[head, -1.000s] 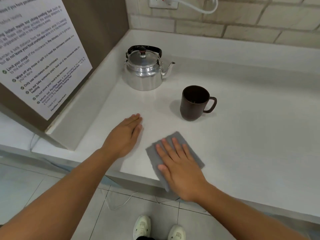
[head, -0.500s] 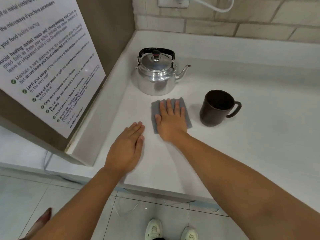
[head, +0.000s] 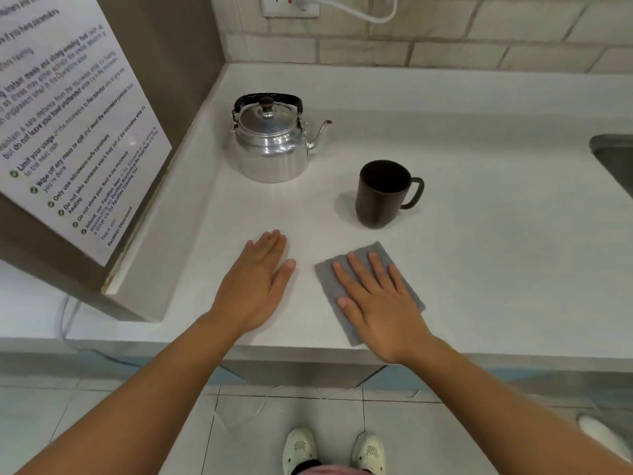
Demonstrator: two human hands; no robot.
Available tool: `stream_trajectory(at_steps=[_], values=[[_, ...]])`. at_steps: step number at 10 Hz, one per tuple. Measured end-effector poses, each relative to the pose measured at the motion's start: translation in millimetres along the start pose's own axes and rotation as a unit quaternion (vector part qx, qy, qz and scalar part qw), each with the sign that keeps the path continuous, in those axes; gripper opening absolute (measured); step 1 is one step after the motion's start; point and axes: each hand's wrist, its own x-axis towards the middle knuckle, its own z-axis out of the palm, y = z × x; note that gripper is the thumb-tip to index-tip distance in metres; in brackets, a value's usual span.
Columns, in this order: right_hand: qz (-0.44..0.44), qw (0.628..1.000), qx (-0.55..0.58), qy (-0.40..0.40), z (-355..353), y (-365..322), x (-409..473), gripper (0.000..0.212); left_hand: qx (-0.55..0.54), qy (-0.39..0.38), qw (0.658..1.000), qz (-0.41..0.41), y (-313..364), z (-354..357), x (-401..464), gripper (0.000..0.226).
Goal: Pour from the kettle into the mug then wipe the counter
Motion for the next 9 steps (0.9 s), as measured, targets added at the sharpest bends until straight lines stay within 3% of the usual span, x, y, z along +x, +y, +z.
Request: stream_trajectory(at_steps=[3,6,7,9], values=[[0.179,0.983,0.015,0.030,-22.8,123.1,-51.9,0.057,0.028,-0.015,0.999,0.006,50.2,29.9,35.4,0.059],[0.193,0.981,0.014,0.028,-25.4,140.1,-57.2,0.057,0.061,-0.028,0.998,-0.003,52.7,39.2,33.6,0.065],[0.185,0.983,-0.009,0.002,-42.4,140.8,-55.6,0.059,0.072,-0.066,0.995,-0.014,57.4,27.0,35.3,0.066],[0.174,0.977,0.004,-0.120,-142.1,149.7,-0.9,0.053,0.112,-0.273,0.952,-0.083,89.8,-57.4,90.8,0.058]])
